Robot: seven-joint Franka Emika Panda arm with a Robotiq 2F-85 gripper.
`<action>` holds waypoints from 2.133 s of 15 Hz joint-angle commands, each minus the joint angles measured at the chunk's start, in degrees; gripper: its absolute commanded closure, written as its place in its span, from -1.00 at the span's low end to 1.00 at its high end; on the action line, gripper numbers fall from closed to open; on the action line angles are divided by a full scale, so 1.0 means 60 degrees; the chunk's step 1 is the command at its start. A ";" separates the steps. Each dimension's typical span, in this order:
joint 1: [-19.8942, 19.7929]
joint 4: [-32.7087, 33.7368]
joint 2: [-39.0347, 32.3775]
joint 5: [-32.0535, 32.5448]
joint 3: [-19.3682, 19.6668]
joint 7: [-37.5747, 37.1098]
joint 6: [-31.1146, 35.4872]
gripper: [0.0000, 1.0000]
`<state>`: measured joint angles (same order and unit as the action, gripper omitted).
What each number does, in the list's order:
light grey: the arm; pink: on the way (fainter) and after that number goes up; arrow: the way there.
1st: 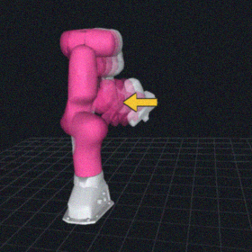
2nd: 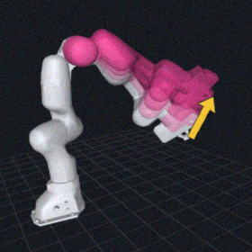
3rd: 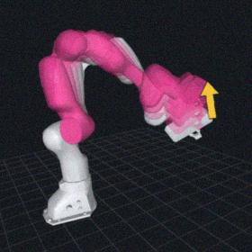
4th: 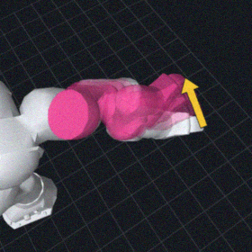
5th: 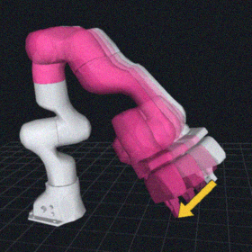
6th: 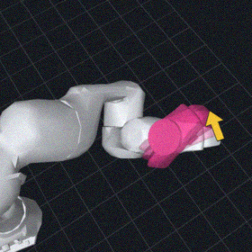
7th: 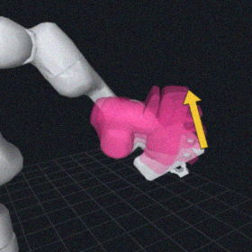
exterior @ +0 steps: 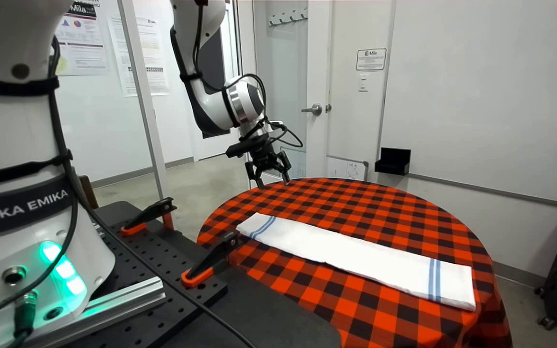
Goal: Fold the towel three times over.
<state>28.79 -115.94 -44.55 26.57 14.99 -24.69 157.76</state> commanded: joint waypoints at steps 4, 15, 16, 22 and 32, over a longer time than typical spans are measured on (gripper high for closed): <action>-0.0113 0.0723 -0.0664 -0.0480 -0.0668 0.0283 -0.0841 -1.00; -0.0547 0.0905 -0.1454 -0.1407 -0.1779 0.0990 -0.0327 -1.00; -0.0547 0.0924 -0.1544 -0.1426 -0.1769 0.1022 -0.0176 -1.00; -0.0409 0.1300 -0.2186 -0.1772 -0.1537 0.0898 0.0736 -1.00; 0.0222 0.1686 -0.2927 -0.1990 -0.1228 0.0793 0.1514 -1.00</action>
<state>27.78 -107.55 -59.81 16.61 6.06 -20.68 164.58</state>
